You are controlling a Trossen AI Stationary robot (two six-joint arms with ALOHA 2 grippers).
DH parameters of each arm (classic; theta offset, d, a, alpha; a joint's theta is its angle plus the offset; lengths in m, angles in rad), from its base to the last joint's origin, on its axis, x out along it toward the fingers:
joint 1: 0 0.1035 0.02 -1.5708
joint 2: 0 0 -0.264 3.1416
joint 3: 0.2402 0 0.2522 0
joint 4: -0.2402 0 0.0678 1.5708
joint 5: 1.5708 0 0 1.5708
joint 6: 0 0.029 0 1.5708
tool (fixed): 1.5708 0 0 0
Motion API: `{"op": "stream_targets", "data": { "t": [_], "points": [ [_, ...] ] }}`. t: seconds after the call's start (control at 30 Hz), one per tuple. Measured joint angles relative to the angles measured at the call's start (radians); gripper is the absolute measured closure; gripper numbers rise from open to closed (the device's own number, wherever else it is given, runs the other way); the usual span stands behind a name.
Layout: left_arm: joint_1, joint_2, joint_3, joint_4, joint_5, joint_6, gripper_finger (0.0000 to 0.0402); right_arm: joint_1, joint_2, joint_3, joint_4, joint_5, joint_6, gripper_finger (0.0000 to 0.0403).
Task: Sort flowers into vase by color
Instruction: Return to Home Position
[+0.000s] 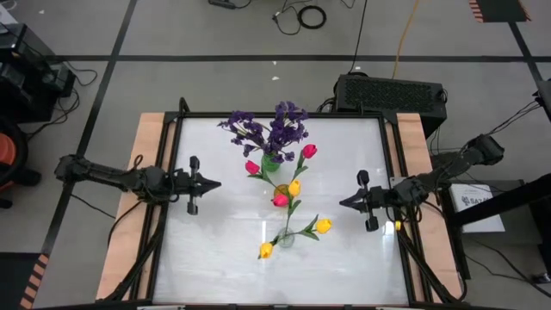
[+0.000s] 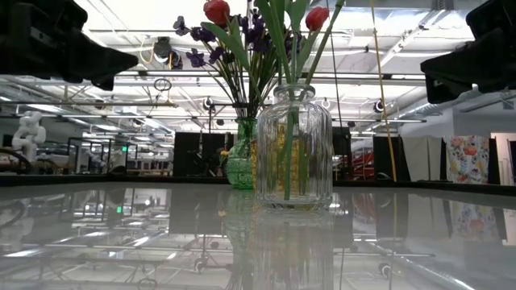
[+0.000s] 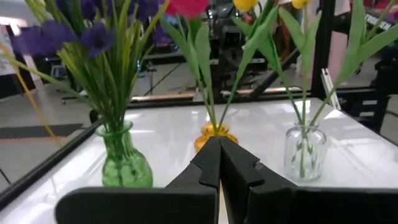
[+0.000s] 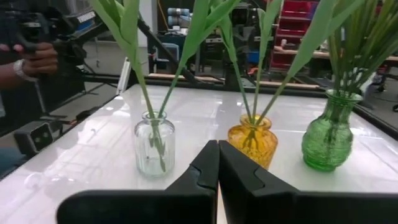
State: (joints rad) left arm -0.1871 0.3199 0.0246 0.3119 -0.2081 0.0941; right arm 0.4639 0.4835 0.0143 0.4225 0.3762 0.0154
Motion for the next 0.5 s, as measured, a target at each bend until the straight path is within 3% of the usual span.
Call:
{"op": "stream_targets", "data": {
  "t": [0.27,0.5],
  "points": [
    [0.088,-0.077,0.0,-0.066,0.103,-0.007,0.0396,-0.02,0.0,0.0,0.003,-0.046,0.033,0.0403],
    [0.115,-0.174,0.0,-0.155,0.102,0.015,0.0398,-0.02,0.0,0.0,-0.004,-0.046,0.037,0.0403]
  ]
}}
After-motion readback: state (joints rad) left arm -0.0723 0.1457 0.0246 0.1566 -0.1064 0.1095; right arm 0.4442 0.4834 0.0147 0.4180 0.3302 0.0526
